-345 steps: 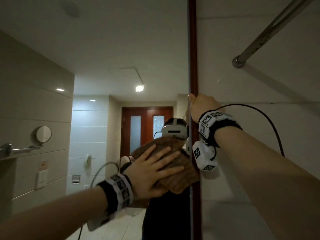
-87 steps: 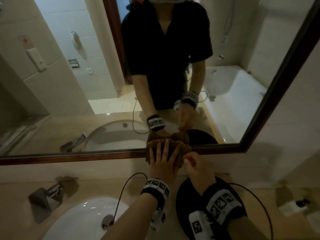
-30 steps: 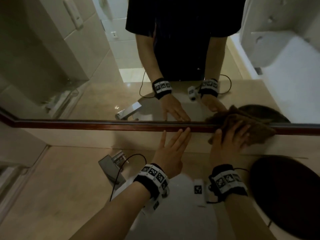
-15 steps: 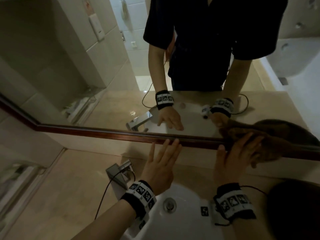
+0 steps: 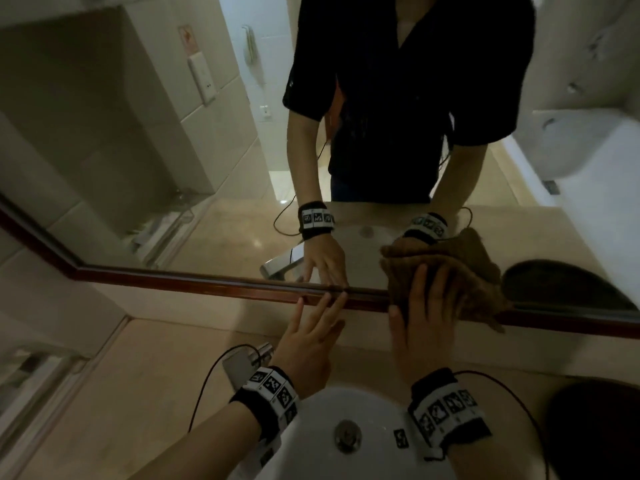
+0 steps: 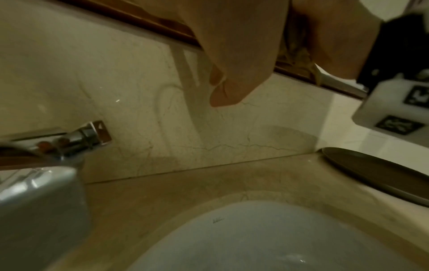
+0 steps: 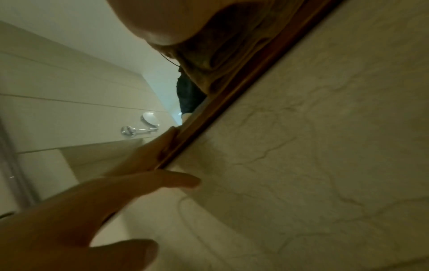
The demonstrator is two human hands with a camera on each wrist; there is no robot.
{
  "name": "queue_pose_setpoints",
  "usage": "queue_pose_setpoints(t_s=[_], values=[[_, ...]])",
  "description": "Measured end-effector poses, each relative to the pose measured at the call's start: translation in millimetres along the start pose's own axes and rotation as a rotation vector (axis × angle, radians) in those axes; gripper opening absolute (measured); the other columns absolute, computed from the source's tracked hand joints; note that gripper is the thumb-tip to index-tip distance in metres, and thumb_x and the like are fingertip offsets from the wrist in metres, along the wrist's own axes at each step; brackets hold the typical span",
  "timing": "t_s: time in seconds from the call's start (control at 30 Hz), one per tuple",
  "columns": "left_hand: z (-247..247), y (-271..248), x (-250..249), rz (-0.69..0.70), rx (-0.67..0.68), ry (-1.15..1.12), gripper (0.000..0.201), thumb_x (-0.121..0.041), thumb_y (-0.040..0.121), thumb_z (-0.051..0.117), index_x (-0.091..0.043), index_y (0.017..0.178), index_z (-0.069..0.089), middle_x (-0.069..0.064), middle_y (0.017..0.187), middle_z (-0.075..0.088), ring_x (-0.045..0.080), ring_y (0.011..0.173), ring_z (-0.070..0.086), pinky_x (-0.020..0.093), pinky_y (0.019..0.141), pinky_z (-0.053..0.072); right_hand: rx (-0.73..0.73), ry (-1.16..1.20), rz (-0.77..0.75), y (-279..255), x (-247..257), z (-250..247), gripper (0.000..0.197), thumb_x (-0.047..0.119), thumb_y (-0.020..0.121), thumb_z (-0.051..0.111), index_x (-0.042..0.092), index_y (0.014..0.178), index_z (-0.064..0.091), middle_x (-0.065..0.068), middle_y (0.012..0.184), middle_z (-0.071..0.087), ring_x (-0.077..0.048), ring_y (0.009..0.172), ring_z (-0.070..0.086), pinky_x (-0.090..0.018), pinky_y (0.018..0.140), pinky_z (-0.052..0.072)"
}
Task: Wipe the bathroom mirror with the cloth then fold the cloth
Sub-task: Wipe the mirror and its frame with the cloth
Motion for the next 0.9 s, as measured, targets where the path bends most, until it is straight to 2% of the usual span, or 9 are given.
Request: queue_pose_setpoints(t_s=[0.2,0.33,0.47,0.53,0.57,0.67,0.73,0.83,0.9], values=[[-8,-5,6,0.143,0.168,0.090,0.082,-0.041,0.081,0.056,-0.024,0.154,0.020,0.008,0.148,-0.043,0.030,0.137,-0.039,0.061,0.111,-0.019,0.109,-0.155,-0.352,24,60,-8,0.061,0.051,0.097,0.021,0.031,0.153,0.007,-0.012,0.141,0.048,-0.033,0.123,0.048,-0.044,0.098,0.036],[-13,-2,19,0.249,0.231,0.114,0.086,-0.041,0.081,0.059,-0.024,0.154,0.017,0.006,0.150,-0.043,0.029,0.137,-0.039,0.058,0.110,-0.019,-0.193,-0.130,-0.165,63,63,-57,0.058,0.041,0.098,0.024,0.030,0.152,0.005,-0.014,0.152,0.020,-0.038,0.133,0.026,-0.054,0.103,0.034],[-28,-1,23,0.282,0.256,0.056,0.064,-0.035,0.101,0.042,-0.015,0.155,0.015,-0.003,0.151,-0.041,0.024,0.145,-0.026,0.052,0.120,-0.003,-0.312,-0.164,-0.143,84,101,-66,0.058,0.037,0.097,0.027,0.022,0.152,0.015,-0.018,0.156,0.010,-0.046,0.138,0.014,-0.059,0.111,0.011],[-24,10,29,0.238,0.145,0.017,0.065,-0.040,0.101,0.030,-0.015,0.156,0.004,-0.005,0.151,-0.041,0.019,0.144,-0.026,0.042,0.119,0.019,-0.212,-0.233,-0.322,80,128,-55,0.057,0.044,0.097,0.023,0.025,0.151,0.019,-0.018,0.152,0.025,-0.044,0.133,0.026,-0.057,0.108,0.020],[-20,10,37,0.116,0.333,-0.087,0.075,-0.048,0.096,0.029,-0.016,0.155,-0.004,-0.001,0.157,-0.031,0.019,0.145,-0.025,0.037,0.114,0.026,-0.143,-0.265,-0.399,76,135,-50,0.060,0.047,0.096,0.025,0.028,0.152,0.017,-0.015,0.148,0.035,-0.040,0.129,0.036,-0.053,0.104,0.030],[-36,17,44,0.170,0.243,-0.332,0.082,-0.048,0.100,0.033,-0.039,0.135,-0.040,-0.008,0.158,-0.022,0.010,0.145,-0.019,0.038,0.119,0.003,-0.021,-0.261,-0.496,79,132,-67,0.055,0.046,0.098,0.021,0.032,0.151,0.013,-0.009,0.130,0.057,-0.031,0.108,0.059,-0.043,0.085,0.052],[-29,10,39,0.142,0.316,-0.423,0.076,-0.042,0.103,0.036,-0.043,0.133,-0.034,-0.012,0.159,-0.017,0.010,0.147,-0.012,0.038,0.120,-0.003,-0.097,-0.234,-0.461,89,124,-96,0.053,0.036,0.097,0.030,0.029,0.149,0.022,-0.014,0.126,0.058,-0.035,0.102,0.060,-0.042,0.080,0.051],[-27,10,35,0.138,0.315,-0.453,0.072,-0.043,0.103,0.036,-0.035,0.148,-0.020,-0.020,0.152,-0.020,0.002,0.142,-0.015,0.038,0.119,-0.008,-0.348,-0.048,-0.308,113,118,-147,0.045,0.025,0.091,0.043,0.021,0.136,0.043,-0.015,0.137,0.043,-0.037,0.117,0.047,-0.051,0.095,0.042],[-22,9,35,0.130,0.302,-0.481,0.073,-0.044,0.103,0.037,-0.037,0.148,-0.019,-0.023,0.152,-0.020,0.001,0.141,-0.017,0.037,0.118,-0.010,-0.456,0.029,-0.247,128,120,-164,0.040,0.027,0.092,0.041,0.016,0.130,0.049,-0.013,0.133,0.042,-0.030,0.115,0.043,-0.046,0.096,0.042]])
Point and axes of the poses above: each hand's wrist, its own y-axis towards the middle knuckle, its own z-axis out of the palm, x = y × z, the point moved 4 cm from there along y, towards the middle knuckle
